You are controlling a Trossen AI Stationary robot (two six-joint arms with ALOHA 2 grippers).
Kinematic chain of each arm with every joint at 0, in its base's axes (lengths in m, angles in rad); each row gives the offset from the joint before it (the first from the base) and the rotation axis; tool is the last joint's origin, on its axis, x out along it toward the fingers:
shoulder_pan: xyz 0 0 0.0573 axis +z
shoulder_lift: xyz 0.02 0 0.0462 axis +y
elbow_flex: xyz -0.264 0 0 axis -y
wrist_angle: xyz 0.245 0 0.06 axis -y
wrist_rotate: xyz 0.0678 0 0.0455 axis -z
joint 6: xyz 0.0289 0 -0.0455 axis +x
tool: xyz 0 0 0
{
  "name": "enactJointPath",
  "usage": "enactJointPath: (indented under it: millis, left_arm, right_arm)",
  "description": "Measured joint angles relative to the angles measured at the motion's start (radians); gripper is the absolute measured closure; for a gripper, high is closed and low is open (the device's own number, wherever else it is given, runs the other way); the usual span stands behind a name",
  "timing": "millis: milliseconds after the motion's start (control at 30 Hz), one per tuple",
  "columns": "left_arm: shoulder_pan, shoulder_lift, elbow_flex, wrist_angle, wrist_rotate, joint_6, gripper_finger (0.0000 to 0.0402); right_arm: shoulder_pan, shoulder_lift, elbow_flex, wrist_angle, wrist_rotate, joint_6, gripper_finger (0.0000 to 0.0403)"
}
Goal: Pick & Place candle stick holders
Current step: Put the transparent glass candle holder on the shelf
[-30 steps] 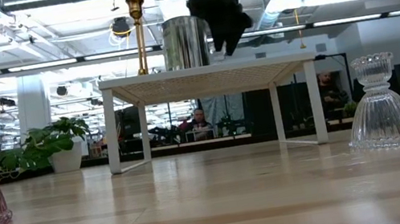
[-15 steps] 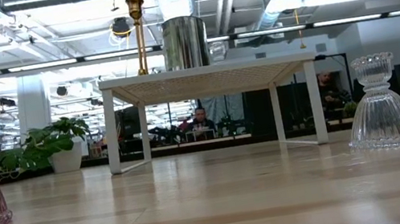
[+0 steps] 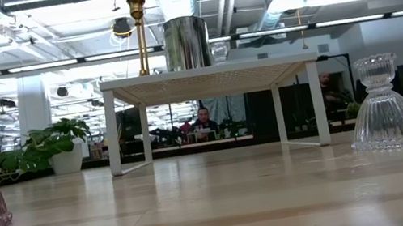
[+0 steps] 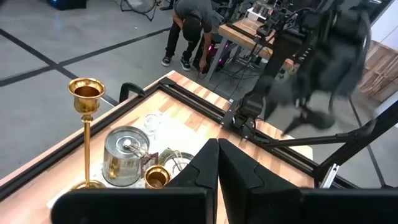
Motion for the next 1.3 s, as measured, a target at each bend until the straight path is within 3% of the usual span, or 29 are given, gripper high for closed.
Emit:
enactJointPath:
  millis: [100, 367, 600, 1033, 1167, 1300]
  left_arm:
    - [0.0, 0.0, 0.0, 0.0, 0.0, 0.002, 0.0392]
    - [0.0, 0.0, 0.0, 0.0, 0.0, 0.006, 0.0387]
    - [0.0, 0.0, 0.0, 0.0, 0.004, 0.003, 0.0375]
    - [0.0, 0.0, 0.0, 0.0, 0.004, 0.004, 0.037]
    - [0.0, 0.0, 0.0, 0.0, 0.004, 0.005, 0.0371]
    - [0.0, 0.0, 0.0, 0.0, 0.004, 0.005, 0.0371]
  right_arm:
    - [0.052, 0.0, -0.131, 0.081, -0.076, 0.053, 0.0114]
    - [0.026, 0.061, -0.384, 0.381, -0.081, 0.024, 0.007]
    - [-0.031, 0.149, -0.403, 0.499, -0.1, -0.078, 0.0057]
    - [-0.007, 0.27, -0.403, 0.514, -0.118, -0.156, 0.0059]
    - [-0.008, 0.268, -0.402, 0.514, -0.076, -0.174, 0.008]
    - [-0.009, 0.267, -0.403, 0.505, -0.071, -0.187, 0.0129]
